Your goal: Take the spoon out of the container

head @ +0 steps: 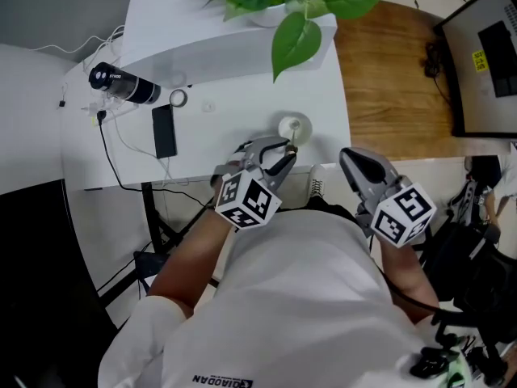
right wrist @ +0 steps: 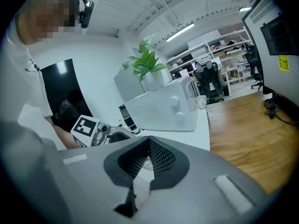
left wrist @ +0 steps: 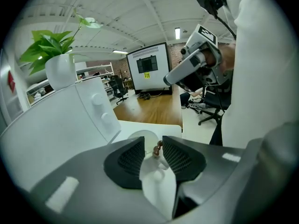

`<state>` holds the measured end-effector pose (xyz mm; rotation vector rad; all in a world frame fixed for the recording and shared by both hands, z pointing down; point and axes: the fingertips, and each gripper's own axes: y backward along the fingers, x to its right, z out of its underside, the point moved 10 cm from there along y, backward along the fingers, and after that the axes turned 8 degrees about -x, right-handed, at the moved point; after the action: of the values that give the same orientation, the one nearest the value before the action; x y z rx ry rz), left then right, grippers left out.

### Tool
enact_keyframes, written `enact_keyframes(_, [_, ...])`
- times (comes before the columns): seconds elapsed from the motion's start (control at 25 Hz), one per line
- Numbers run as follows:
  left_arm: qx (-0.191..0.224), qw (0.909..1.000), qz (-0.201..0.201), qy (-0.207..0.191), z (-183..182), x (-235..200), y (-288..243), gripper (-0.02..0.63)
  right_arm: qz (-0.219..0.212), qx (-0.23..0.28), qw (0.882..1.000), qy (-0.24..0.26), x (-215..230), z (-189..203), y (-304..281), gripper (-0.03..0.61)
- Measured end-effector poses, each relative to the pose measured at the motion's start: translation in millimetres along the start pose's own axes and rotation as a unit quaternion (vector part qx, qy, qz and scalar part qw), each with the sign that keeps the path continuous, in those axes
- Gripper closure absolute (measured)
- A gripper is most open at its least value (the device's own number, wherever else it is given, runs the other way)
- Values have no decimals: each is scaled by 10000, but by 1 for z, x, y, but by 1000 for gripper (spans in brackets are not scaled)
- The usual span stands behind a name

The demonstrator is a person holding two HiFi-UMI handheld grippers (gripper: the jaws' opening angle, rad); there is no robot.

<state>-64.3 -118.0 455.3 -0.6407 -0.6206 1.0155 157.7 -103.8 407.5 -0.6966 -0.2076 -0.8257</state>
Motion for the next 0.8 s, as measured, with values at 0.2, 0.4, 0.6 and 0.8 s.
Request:
enact_keyframes(0.2, [-125, 9996, 73, -244, 0, 3, -5, 486, 21, 8, 10000, -2, 1, -1, 0, 572])
enact_keyframes(0.4, [-375, 9978, 63, -536, 4, 5, -14, 485, 36, 9, 10000, 2, 2, -1, 1, 572])
enact_keyframes(0.6, [-544, 9970, 29, -546, 9, 4, -24, 489, 69, 12, 10000, 9, 4, -2, 3, 572])
enact_keyframes(0.8, [-436, 9975, -32, -552, 8, 6, -26, 537, 106, 26, 9999, -11, 6, -1, 5, 572])
